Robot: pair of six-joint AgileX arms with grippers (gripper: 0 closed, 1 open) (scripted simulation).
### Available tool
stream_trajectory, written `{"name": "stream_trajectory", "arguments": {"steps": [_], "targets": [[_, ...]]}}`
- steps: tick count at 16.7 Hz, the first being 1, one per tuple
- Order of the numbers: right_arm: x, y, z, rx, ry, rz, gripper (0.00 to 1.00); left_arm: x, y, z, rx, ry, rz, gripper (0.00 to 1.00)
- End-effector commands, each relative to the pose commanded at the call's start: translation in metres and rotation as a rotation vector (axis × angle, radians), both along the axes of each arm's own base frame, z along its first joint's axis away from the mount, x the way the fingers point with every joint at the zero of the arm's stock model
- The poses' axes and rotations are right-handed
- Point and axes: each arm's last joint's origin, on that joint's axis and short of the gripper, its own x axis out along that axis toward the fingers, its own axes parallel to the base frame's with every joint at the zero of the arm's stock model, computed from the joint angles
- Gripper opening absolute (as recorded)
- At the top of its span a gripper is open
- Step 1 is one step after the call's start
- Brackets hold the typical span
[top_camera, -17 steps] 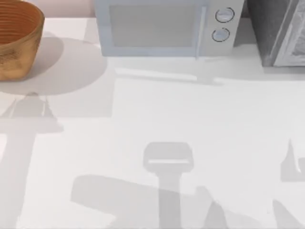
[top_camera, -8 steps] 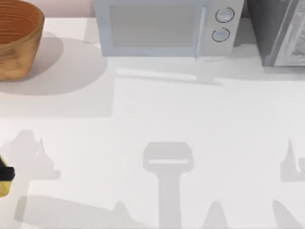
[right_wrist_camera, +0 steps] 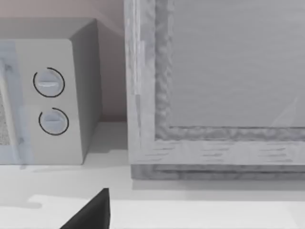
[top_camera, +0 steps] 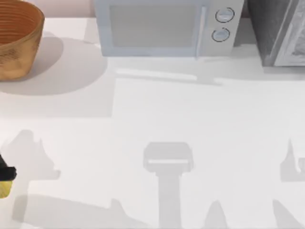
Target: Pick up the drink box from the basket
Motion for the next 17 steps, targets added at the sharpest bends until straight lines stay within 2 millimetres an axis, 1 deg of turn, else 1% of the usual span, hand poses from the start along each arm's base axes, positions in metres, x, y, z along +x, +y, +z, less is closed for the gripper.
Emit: {"name": "stream_trajectory", "arguments": {"steps": [4, 7, 10, 12, 17], "targets": [[0.0, 0.0, 0.0, 0.0, 0.0, 0.0, 1.0, 0.009, -0.002, 0.005, 0.003, 0.012, 0.109, 0.0], [0.0, 0.0, 0.0, 0.0, 0.0, 0.0, 1.0, 0.017, -0.002, 0.018, -0.003, -0.022, 0.248, 0.0], [0.0, 0.0, 0.0, 0.0, 0.0, 0.0, 1.0, 0.024, -0.005, 0.03, -0.02, -0.066, 0.345, 0.0], [0.0, 0.0, 0.0, 0.0, 0.0, 0.0, 1.0, 0.03, -0.008, 0.031, -0.019, -0.064, 0.401, 0.0], [0.0, 0.0, 0.0, 0.0, 0.0, 0.0, 1.0, 0.042, -0.017, 0.027, 0.002, -0.027, 0.524, 0.0]]}}
